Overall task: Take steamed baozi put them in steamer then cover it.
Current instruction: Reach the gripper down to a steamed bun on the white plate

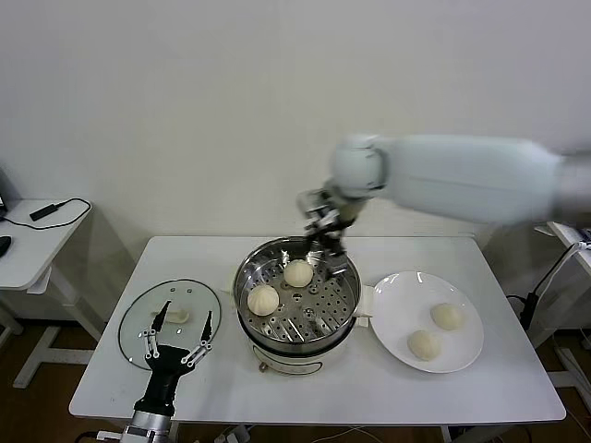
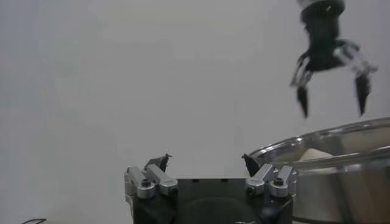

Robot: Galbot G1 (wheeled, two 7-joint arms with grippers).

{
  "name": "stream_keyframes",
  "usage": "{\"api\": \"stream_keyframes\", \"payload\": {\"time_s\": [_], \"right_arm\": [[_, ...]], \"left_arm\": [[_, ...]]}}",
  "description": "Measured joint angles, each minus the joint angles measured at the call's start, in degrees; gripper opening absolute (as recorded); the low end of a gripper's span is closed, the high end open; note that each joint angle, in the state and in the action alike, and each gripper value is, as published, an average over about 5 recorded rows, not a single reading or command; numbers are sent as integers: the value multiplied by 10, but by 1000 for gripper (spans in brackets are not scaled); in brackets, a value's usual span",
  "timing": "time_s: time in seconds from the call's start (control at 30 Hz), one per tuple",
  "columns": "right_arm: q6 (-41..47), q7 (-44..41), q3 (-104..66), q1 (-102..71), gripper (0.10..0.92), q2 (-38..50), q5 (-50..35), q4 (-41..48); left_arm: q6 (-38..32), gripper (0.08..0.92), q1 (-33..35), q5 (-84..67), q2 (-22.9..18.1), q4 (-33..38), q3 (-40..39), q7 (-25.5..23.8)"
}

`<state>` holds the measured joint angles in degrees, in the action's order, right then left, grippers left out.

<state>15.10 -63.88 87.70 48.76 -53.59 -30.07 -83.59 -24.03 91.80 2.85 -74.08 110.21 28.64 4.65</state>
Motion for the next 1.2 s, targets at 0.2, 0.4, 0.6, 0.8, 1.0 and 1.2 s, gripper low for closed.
{"api": "stream_keyframes", "payload": {"time_s": [0.2, 0.4, 0.6, 0.8, 1.0, 1.2], "right_arm": [[-44, -28, 15, -11, 823, 114, 45, -7], [-75, -32, 1, -70, 823, 187, 88, -2], [-87, -17, -37, -156, 823, 218, 124, 11], [-88, 6, -79, -233, 823, 221, 151, 28], [-84, 25, -111, -289, 823, 209, 170, 48], [-82, 37, -133, -326, 823, 196, 182, 67]], "left_arm": [[5, 823, -3, 4, -2, 4, -3, 1], [9, 823, -6, 7, -2, 4, -3, 3], [10, 823, -4, 9, -2, 3, -1, 5], [9, 823, -1, 9, 0, 1, 3, 5], [8, 823, 2, 9, 0, 1, 6, 5], [7, 823, 3, 9, 0, 1, 8, 5]]}}
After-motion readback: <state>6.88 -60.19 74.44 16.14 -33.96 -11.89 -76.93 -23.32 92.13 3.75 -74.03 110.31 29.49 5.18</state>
